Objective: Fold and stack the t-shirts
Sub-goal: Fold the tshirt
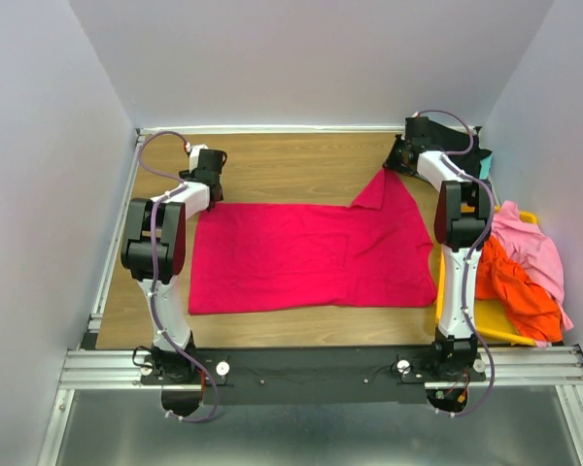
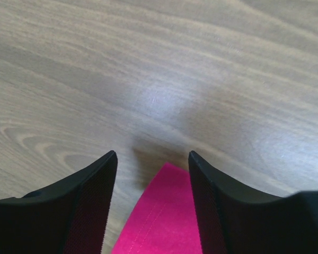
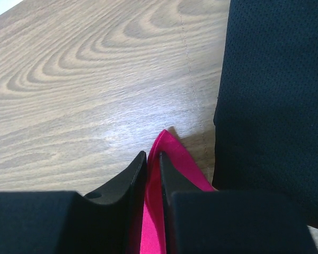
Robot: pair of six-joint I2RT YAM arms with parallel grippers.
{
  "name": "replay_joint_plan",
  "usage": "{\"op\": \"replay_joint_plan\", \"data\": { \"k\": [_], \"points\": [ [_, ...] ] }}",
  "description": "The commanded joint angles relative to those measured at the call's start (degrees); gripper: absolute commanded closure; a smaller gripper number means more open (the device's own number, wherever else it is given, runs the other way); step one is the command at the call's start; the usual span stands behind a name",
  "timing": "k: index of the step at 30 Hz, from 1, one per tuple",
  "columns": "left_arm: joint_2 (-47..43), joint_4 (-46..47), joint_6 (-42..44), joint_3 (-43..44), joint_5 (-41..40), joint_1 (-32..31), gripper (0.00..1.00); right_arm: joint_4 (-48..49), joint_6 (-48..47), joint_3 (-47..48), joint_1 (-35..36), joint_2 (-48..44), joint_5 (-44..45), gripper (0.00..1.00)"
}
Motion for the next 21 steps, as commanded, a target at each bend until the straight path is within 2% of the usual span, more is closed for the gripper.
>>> {"op": "replay_joint_plan", "data": {
  "k": [1, 7, 17, 21],
  "points": [
    [0.6, -2.1, 1.1, 0.4, -2.1, 0.4, 0.37, -0.4, -0.6, -1.0, 0.0, 0.2, -1.4, 0.77],
    [0.9, -2.2, 2.1, -0.1, -1.7, -0.1, 0.43, -0.4, -0.5, -1.6, 0.0, -0.2, -1.6, 0.77],
    [5.3, -4.6, 3.2, 3.5, -4.2, -1.9, 0.45, -0.4, -0.8, -1.7, -0.1, -0.6, -1.7, 0.78],
    [5.6, -4.7, 3.5, 3.8, -4.9, -2.5, 0.55, -0.4, -1.0, -1.7, -0.1, -0.6, -1.4, 0.77]
  ]
}}
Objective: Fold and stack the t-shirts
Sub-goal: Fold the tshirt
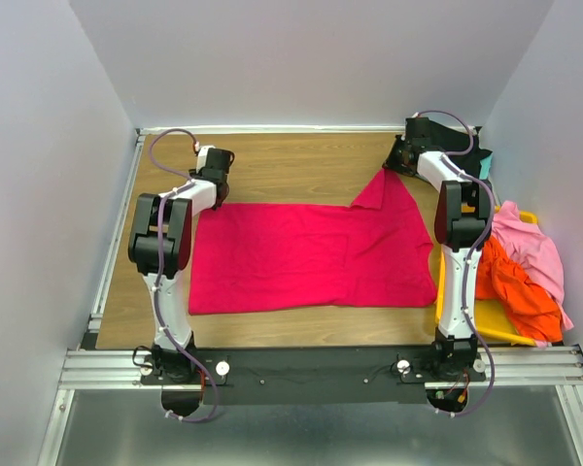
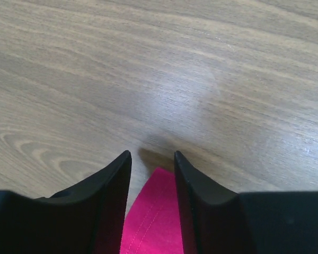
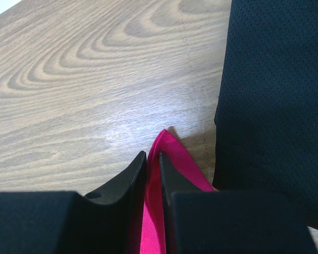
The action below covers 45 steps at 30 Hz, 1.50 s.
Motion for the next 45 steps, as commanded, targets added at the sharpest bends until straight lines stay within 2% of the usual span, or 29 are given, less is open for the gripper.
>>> {"op": "replay_joint_plan", "data": {
  "k": [1, 5, 8, 10, 11, 18, 21, 23, 27, 36, 45],
  "points": [
    [1.9, -2.7, 1.1, 0.5, -2.4, -0.9, 0.58, -0.8, -1.0, -1.3, -0.1, -0.7, -0.9, 0.77],
    [1.7, -3.4, 1.3, -0.2, -2.9, -1.9, 0.63, -0.8, -1.0, -2.0, -0.1, -1.3, -0.7, 0.77],
    [1.4, -3.4, 1.4, -1.3, -2.9, -2.6, 0.71, -0.8, -1.2, -2.3, 0.0, -1.9, -0.5, 0.77],
    [1.5, -3.4, 1.3, -1.5, -2.9, -2.7, 0.94, -0.8, -1.2, -2.5, -0.1, -2.1, -0.6, 0.78],
    [1.8, -3.6, 1.1, -1.3, -3.2, -2.6, 1.0, -0.8, -1.2, -2.5, -0.1, -2.2, -0.6, 0.77],
    [0.2, -3.3, 0.5, -1.6, -4.3, -2.6, 1.0, -0.8, -1.3, -3.0, 0.0, -3.2, -1.4, 0.78],
    [-2.9, -1.4, 0.1, -2.8, -4.5, -2.6, 1.0, -0.8, -1.4, -4.2, -0.1, -5.4, -1.6, 0.87],
    [-5.2, -0.4, -0.2, -3.8, -5.2, -2.5, 1.0, -0.8, -1.4, -5.4, -0.1, -8.0, -1.5, 0.99],
    [-6.4, 1.9, -0.2, -3.2, -4.6, -1.7, 1.0, -0.8, -1.3, -5.3, -0.1, -10.7, -0.7, 0.99],
    [-2.9, 2.4, 0.5, 2.9, -3.6, -0.4, 1.0, -1.0, -1.1, -2.5, -0.1, -11.6, -0.6, 0.99],
    [-6.1, 5.4, 1.6, 5.2, -2.2, 1.3, 1.0, -1.5, -1.8, -6.3, -0.1, -21.8, 0.9, 0.99]
  ]
}}
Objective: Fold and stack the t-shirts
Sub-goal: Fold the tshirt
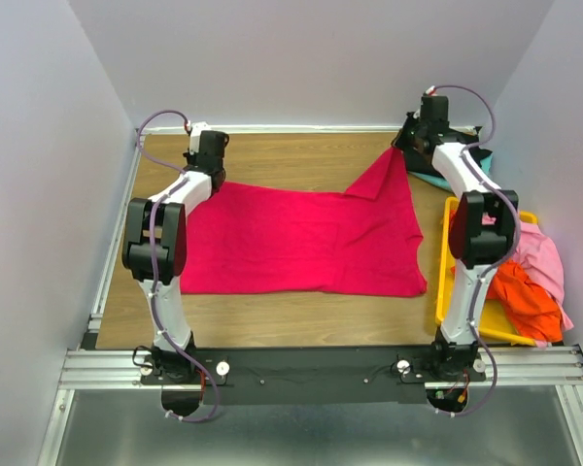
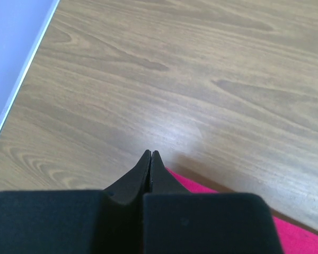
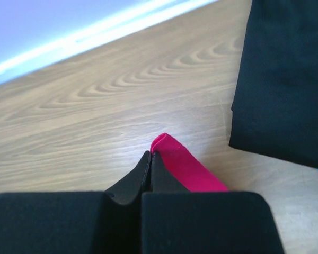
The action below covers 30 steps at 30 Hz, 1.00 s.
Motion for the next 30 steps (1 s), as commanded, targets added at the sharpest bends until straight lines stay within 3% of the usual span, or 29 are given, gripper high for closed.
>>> {"op": "replay_joint_plan", "data": {
  "k": [1, 17, 30],
  "points": [
    [-2.6, 2.9, 0.5, 0.7, 0.7, 1.0, 1.0, -0.5, -0.9, -2.7, -0.1, -9.1, 1.2, 0.99],
    [-15.2, 3.9, -2.8, -11.9, -1.3, 0.9, 1.0, 0.2, -0.1, -35.4, 3.7, -39.3, 4.3, 0.99],
    [-23.7, 4.1, -3.3, -21.4, -3.8, 0.2, 1.0, -4.0, 1.1, -46.0, 4.9, -56.4, 4.5, 0.99]
  ]
}}
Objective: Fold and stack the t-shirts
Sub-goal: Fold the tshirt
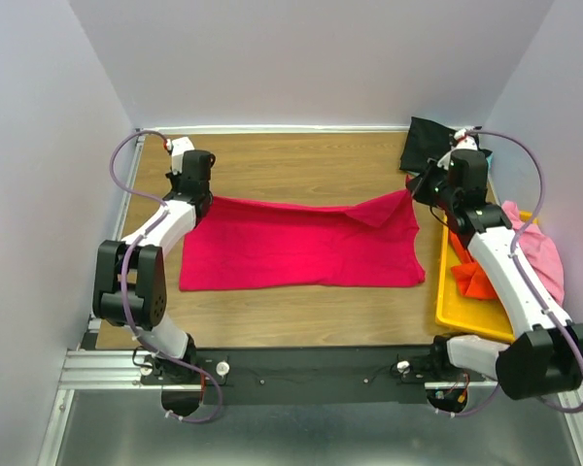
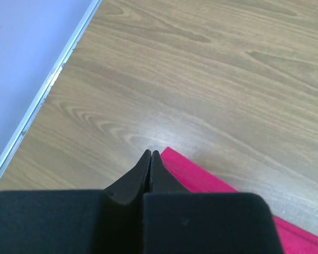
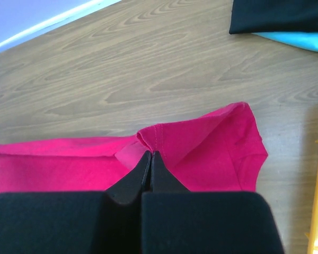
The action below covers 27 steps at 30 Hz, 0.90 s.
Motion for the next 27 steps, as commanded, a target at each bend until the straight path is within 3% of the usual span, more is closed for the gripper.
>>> {"op": "replay_joint_plan", "data": {
  "k": [1, 23, 25, 27],
  "points": [
    [-3.4, 1.0, -0.9, -2.0, -3.2, -0.5, 1.0, -3.3, 0.8, -3.7, 0.4, -4.9, 1.3, 0.99],
    [-14.1, -4.3, -8.6, -14.5, -7.1, -1.7, 1.0, -11.7, 1.2, -18.0, 1.3, -21.7, -3.8, 0.99],
    [-14.8, -6.2, -10.2, -15.0, -6.9, -1.8, 0.77, -12.3, 1.2, -18.5, 1.7, -22.2, -3.7, 0.97],
    [-16.4, -7.6, -12.1, -15.7, -8.3, -2.4, 0.52, -12.6, 1.4, -18.4, 3.3, -23.4, -3.4, 0.74]
  ]
}}
